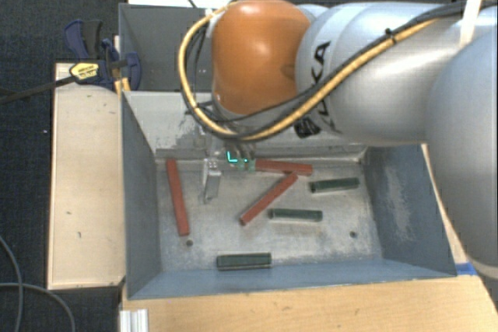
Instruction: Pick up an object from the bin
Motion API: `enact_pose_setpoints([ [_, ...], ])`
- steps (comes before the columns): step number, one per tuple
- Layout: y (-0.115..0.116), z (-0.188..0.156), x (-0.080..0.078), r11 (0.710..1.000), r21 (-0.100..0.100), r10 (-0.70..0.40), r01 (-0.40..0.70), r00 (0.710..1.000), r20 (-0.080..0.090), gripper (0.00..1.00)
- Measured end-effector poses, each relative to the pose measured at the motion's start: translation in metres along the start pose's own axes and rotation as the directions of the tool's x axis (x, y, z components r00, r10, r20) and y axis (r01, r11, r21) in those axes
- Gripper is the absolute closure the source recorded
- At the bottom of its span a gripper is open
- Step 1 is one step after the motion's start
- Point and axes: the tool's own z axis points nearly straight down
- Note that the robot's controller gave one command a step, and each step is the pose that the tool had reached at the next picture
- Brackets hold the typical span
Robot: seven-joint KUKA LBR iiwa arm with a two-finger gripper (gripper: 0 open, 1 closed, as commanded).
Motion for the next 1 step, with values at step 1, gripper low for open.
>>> enact_pose_setpoints([
  [1, -0.0012, -0.0049, -0.0019, 1.000, -0.002, 0.005, -0.005, 1.000, 0.008, 0.00],
])
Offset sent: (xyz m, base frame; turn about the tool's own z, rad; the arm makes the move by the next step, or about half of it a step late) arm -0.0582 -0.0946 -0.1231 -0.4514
